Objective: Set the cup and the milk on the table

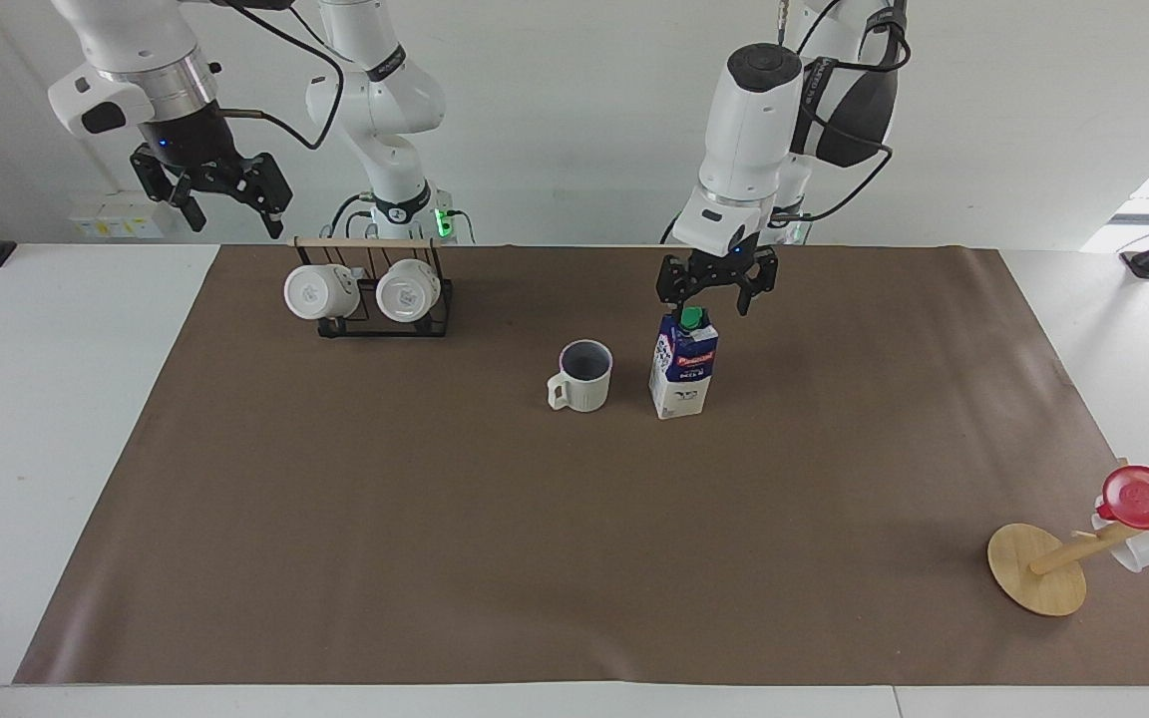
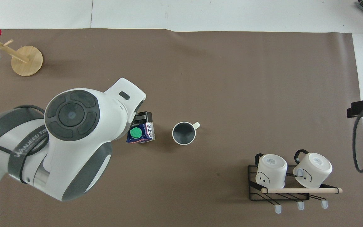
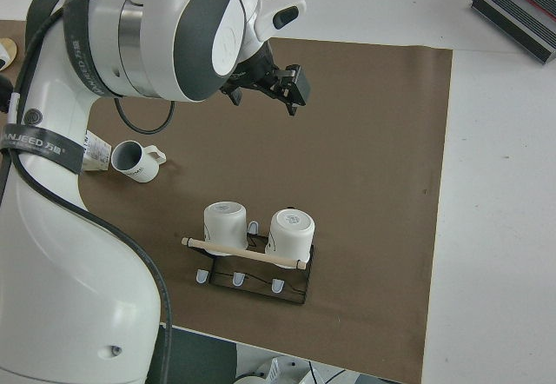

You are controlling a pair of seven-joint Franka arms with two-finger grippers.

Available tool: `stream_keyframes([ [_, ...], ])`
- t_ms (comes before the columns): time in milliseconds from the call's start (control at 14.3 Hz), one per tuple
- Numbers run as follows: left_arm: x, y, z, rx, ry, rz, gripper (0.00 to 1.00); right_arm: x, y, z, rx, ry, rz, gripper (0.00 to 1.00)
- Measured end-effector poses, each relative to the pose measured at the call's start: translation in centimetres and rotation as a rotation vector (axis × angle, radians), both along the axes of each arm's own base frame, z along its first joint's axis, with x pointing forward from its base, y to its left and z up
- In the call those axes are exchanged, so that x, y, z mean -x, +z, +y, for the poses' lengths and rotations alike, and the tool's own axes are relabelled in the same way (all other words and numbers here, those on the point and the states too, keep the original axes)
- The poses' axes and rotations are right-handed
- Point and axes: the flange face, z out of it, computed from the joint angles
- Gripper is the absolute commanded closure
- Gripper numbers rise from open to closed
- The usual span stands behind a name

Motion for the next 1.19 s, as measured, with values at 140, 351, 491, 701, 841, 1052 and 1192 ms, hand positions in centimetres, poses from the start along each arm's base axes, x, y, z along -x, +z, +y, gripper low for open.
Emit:
stream_keyframes([
  [140, -0.8, 2.3, 2.4, -0.025, -0.033, 0.035, 0.00, 0.0, 0.0, 0.0, 0.000, 0.000, 0.000, 0.00],
  [351, -2.3, 6.2, 8.2, -0.039, -0.072, 0.051, 0.00, 0.0, 0.0, 0.0, 0.000, 0.000, 0.000, 0.00],
  [491, -3.0, 8.1, 13.2, -0.042, -0.096, 0.052, 0.00, 0.0, 0.0, 0.0, 0.000, 0.000, 0.000, 0.00],
  [701, -3.1, 9.7, 19.3, -0.049, -0.119, 0.070, 0.00, 0.0, 0.0, 0.0, 0.000, 0.000, 0.000, 0.00],
  [841, -2.8, 10.6, 21.1, -0.051, -0.141, 0.079, 0.00, 0.0, 0.0, 0.0, 0.000, 0.000, 0.000, 0.00],
  [1052, -2.9, 11.1, 22.5, -0.051, -0.148, 0.082, 0.00, 0.0, 0.0, 0.0, 0.000, 0.000, 0.000, 0.00],
  [1192, -2.9, 11.1, 22.7, -0.050, -0.145, 0.082, 0.00, 0.0, 0.0, 0.0, 0.000, 0.000, 0.000, 0.00],
])
